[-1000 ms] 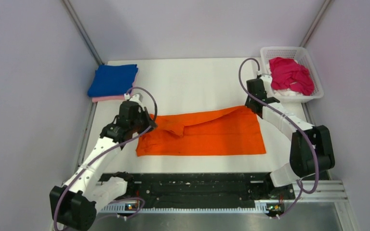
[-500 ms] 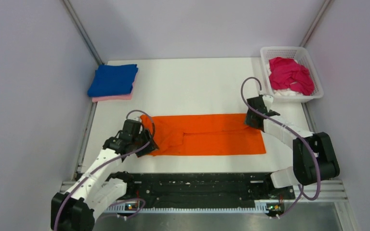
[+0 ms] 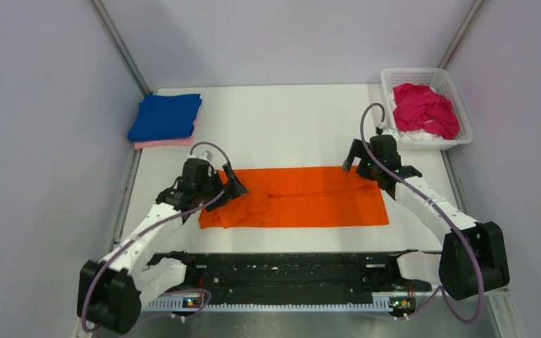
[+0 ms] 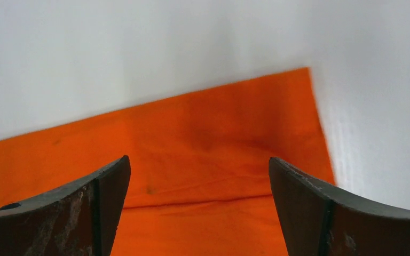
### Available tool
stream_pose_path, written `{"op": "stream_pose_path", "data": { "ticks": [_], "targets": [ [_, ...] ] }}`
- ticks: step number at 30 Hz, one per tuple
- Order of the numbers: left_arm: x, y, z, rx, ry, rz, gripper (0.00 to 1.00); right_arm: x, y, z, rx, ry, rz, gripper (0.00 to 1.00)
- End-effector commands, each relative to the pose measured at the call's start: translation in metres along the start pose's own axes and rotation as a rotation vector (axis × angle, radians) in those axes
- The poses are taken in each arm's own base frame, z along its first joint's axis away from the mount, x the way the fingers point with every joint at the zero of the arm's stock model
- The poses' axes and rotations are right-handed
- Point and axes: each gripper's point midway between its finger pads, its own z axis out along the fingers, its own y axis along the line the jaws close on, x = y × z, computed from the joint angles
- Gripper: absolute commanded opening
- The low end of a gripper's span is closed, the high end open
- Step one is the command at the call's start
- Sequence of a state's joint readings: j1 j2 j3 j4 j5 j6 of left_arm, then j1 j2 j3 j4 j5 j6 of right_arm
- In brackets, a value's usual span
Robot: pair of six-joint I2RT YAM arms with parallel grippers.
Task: Fold and stack the t-shirts
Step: Rotate the tshirt 90 degrees
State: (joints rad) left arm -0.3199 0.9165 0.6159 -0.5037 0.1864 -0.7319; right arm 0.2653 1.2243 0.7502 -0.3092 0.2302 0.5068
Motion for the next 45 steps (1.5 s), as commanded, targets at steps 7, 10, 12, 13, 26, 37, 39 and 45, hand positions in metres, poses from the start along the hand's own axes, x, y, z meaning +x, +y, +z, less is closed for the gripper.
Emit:
{"op": "stream_pose_path", "data": {
  "ticks": [7,10,12,13,26,37,39,45],
  "targets": [
    [-0.04,-0.011,0.098,-0.038,0.056,-0.109,0.98,0.004,0.071,0.033,-0.317,0.08,-0.083,0.99],
    [-0.053,0.006,0.115,-0.118,0.061,-0.139,0.97,0.019,0.052,0.047,-0.213,0.124,-0.083,0.99],
    [-0.068,0.015,0.123,-0.141,0.051,-0.172,0.97,0.031,0.033,0.052,-0.129,0.154,-0.068,0.99],
    [-0.072,0.02,0.129,-0.15,0.059,-0.202,0.97,0.037,0.026,0.053,-0.103,0.176,-0.059,0.99],
    [-0.204,-0.105,0.285,0.168,0.037,-0.307,0.93,0.151,0.061,-0.015,-0.332,0.472,-0.163,0.99],
    [-0.252,-0.213,0.357,0.547,-0.098,-0.553,0.99,0.202,0.133,-0.116,-0.684,0.504,-0.578,0.99],
    [-0.255,-0.225,0.348,0.582,-0.112,-0.529,0.99,0.192,0.137,-0.12,-0.701,0.454,-0.564,0.99],
    [-0.274,-0.267,0.286,0.633,-0.13,-0.379,0.99,0.156,0.137,-0.121,-0.648,0.284,-0.489,0.99]
  ]
}}
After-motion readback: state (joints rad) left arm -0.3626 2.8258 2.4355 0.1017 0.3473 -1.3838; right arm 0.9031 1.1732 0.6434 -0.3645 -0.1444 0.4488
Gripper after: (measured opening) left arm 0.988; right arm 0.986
